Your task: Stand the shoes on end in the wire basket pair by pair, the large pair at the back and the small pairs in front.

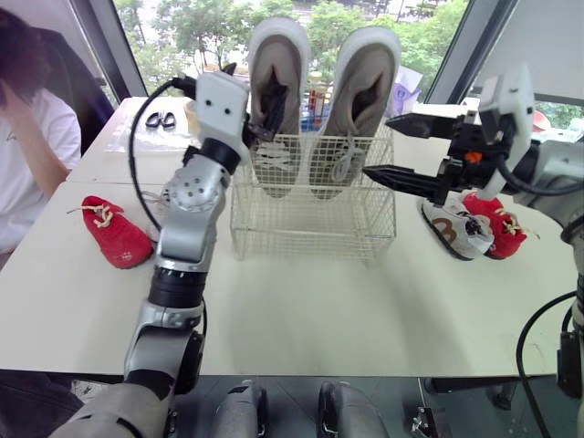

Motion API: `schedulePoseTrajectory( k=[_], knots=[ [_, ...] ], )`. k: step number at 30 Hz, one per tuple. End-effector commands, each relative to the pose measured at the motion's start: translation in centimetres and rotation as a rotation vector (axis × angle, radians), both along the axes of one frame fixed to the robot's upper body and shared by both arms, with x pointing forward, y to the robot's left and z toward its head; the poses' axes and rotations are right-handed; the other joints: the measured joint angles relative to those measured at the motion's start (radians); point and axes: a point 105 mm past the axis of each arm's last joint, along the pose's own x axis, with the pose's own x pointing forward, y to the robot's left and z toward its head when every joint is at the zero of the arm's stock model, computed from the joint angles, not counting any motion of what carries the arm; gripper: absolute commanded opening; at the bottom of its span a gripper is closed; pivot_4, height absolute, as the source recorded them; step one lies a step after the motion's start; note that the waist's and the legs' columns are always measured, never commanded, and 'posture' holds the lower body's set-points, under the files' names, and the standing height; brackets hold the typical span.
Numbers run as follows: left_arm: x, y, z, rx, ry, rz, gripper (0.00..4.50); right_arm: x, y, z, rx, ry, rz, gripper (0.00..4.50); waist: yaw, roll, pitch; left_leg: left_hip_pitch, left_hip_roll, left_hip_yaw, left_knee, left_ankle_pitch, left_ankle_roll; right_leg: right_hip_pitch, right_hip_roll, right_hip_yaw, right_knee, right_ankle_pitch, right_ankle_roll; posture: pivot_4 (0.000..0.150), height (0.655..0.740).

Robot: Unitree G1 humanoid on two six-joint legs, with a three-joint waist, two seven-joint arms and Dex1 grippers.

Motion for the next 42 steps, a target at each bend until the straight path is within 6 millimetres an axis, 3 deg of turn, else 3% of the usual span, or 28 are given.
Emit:
schedulePoseTrajectory(
  k=[1, 8, 11, 13, 15, 20, 23, 27, 33, 42],
  knots=[
    [-2.4, 1.1, 2.0, -0.011, -0.008, -0.057, 4.43, -0.2, -0.4, 0.7, 0.008, -0.032, -0.011, 4.5, 0.0, 0.0, 0.0, 0.0, 0.0, 0.0, 0.0, 0.0, 0.0, 0.0, 0.0, 0.0, 0.0, 0.0, 0.0, 0.15, 0.74],
    [-4.7, 4.6, 4.2, -0.011, 0.076, -0.152, 4.43, 0.3, -1.8, 0.3, 0.021, -0.005, -0.059, 4.5, 0.001, 0.0, 0.0, 0.0, 0.0, -0.001, 0.0, 0.0, 0.0, 0.0, 0.0, 0.0, 0.0, 0.0, 0.0, 0.15, 0.74],
    [-5.0, 6.5, 4.4, 0.013, 0.135, -0.187, 4.43, 0.7, -3.3, 1.4, 0.147, -0.033, -0.106, 4.5, 0.002, 0.0, 0.0, 0.0, 0.0, -0.001, 0.0, 0.0, 0.0, 0.001, 0.0, 0.0, 0.0, 0.0, 0.0, 0.15, 0.74],
    [-5.3, 7.4, 3.1, 0.005, 0.232, -0.254, 4.43, 1.1, -5.2, 2.9, 0.318, -0.069, -0.162, 4.5, 0.001, 0.0, 0.0, 0.0, 0.0, 0.0, 0.0, 0.0, -0.001, 0.001, 0.0, 0.0, 0.0, 0.0, 0.0, 0.15, 0.74],
    [-6.0, 7.4, 0.4, -0.008, 0.366, -0.361, 4.43, 1.3, -7.6, 2.7, 0.41, -0.076, -0.259, 4.5, 0.002, 0.002, -0.001, 0.002, 0.0, 0.0, 0.0, 0.002, -0.004, 0.003, 0.001, 0.0, 0.0, 0.0, 0.0, 0.15, 0.74],
    [-7.4, 6.0, -4.3, -0.096, 0.541, -0.455, 4.43, 0.8, -10.9, -0.9, 0.48, -0.019, -0.482, 4.5, 0.004, 0.001, -0.001, 0.006, 0.0, -0.003, 0.0, 0.002, -0.005, 0.011, 0.0, -0.001, -0.004, -0.001, 0.001, 0.15, 0.74],
    [-9.3, 4.0, -6.0, -0.172, 0.586, -0.532, 4.43, 0.4, -13.4, -2.8, 0.524, -0.034, -0.676, 4.5, 0.002, 0.002, -0.001, 0.008, 0.0, -0.003, -0.001, 0.0, -0.001, 0.013, 0.0, 0.0, -0.005, -0.001, 0.001, 0.15, 0.74],
    [-11.7, 0.8, -9.8, -0.12, 0.684, -0.603, 4.43, -0.5, -14.6, -6.7, 0.453, 0.039, -0.788, 4.5, 0.002, 0.004, -0.002, 0.011, 0.0, -0.003, -0.001, 0.0, -0.001, 0.014, 0.0, 0.0, -0.004, -0.001, 0.001, 0.15, 0.74],
    [-13.7, -1.6, -12.1, -0.093, 0.767, -0.727, 4.43, -0.8, -16.3, -10.2, 0.304, 0.103, -0.88, 4.5, 0.002, 0.01, -0.005, 0.012, 0.0, -0.003, -0.001, 0.0, -0.001, 0.016, 0.002, 0.0, -0.008, -0.004, -0.004, 0.15, 0.74],
    [-14.0, -2.2, -13.4, -0.049, 0.799, -0.726, 4.43, -0.2, -16.4, -16.2, 0.259, 0.235, -0.879, 4.5, 0.002, 0.013, -0.007, 0.012, 0.0, -0.003, -0.002, -0.001, 0.001, 0.016, 0.002, 0.001, -0.01, -0.004, -0.005, 0.15, 0.74]
  ],
)
